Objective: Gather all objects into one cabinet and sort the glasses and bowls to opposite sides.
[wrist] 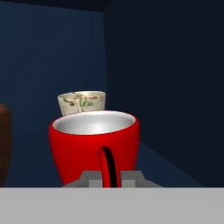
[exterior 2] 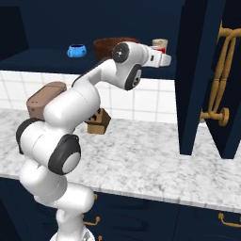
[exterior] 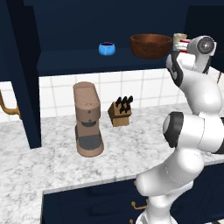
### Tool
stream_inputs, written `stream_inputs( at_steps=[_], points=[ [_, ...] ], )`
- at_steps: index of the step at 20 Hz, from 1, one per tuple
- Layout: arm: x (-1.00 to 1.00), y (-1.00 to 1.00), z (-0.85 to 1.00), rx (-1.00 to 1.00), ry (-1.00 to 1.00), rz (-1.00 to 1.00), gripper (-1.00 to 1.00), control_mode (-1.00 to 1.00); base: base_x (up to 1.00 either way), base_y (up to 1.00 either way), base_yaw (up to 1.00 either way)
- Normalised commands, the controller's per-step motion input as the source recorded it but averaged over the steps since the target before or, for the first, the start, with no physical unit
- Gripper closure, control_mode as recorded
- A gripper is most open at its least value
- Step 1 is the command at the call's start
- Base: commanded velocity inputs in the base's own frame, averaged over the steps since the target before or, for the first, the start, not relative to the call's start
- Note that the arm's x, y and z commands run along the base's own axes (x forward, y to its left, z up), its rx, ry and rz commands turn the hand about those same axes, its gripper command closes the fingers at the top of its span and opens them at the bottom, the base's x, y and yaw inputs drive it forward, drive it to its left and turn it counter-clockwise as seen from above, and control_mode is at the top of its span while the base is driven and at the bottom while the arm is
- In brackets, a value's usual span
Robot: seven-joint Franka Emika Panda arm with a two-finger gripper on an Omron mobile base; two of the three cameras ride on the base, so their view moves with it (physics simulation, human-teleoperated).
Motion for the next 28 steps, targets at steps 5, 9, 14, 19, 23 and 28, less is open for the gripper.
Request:
stream_inputs(
  at_steps=[5,9,14,19,23,28],
  points=[
    [0.29,0.0,0.0,0.0,0.0,0.0,1.0,-1.0,0.0,0.0,0.0],
    [0.33,0.0,0.0,0.0,0.0,0.0,1.0,-1.0,0.0,0.0,0.0],
    [0.29,0.0,0.0,0.0,0.0,0.0,1.0,-1.0,0.0,0.0,0.0],
    [0.04,0.0,0.0,0.0,0.0,0.0,-1.0,-1.0,0.0,0.0,0.0],
    [-0.04,0.01,0.0,0.0,0.0,0.0,-1.0,-1.0,0.0,0.0,0.0],
    [-0.25,0.18,0.0,0.0,0.0,0.0,-1.0,-1.0,0.0,0.0,0.0]
  ],
)
